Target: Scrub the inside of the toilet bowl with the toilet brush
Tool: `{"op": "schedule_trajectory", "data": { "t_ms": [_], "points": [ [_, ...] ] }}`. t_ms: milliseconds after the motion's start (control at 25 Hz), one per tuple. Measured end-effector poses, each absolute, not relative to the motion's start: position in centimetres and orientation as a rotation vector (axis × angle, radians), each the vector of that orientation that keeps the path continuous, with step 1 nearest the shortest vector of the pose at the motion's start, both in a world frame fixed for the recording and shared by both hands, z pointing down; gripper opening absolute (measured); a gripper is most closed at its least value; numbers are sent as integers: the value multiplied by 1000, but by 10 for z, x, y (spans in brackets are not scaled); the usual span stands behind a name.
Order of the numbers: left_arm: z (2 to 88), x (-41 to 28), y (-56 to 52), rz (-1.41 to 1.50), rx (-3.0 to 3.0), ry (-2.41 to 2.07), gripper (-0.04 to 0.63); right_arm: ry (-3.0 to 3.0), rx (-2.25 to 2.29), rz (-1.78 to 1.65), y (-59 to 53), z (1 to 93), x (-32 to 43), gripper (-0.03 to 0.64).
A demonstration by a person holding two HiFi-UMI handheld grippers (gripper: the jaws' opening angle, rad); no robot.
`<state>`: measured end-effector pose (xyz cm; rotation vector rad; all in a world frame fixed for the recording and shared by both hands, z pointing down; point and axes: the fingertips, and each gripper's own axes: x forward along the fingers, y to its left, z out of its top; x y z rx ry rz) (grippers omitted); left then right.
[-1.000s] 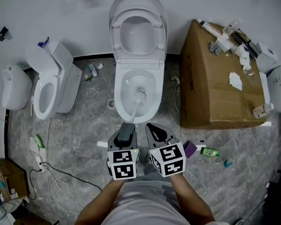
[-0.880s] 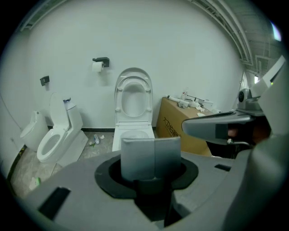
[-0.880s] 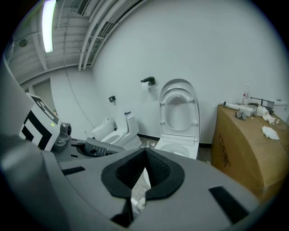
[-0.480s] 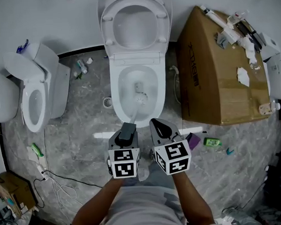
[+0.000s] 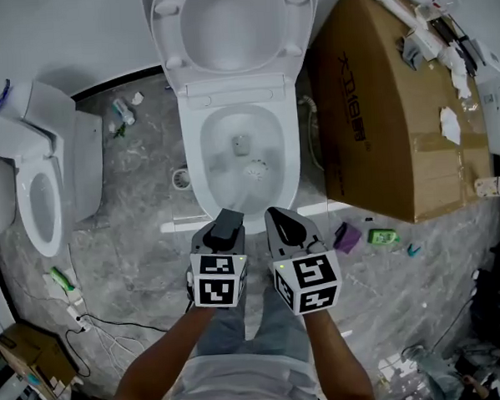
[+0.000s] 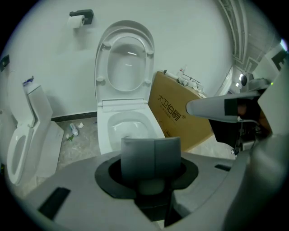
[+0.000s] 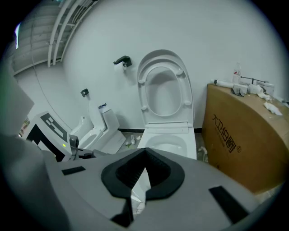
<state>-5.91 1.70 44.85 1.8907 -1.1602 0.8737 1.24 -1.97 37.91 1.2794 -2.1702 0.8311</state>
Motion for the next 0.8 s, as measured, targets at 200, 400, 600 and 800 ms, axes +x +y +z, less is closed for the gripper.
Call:
{"op": "schedule_trajectory", "data": {
  "t_ms": [200,400,600,800],
  "points": [
    [484,-61,1,881,1887,-1113,153,-2131,1303,838,-35,410,14,-2],
    [514,-55,-11,875,1911,-1048,153,-2105,1339,872,-45,437,15,-2],
    [539,-47,-19,865,1937,-999,153,-2084,1339,908,-43,460,12,-2],
    [552,-42,-35,843,1954,-995,153,-2068,1344,927,-46,476,10,-2]
  ]
}}
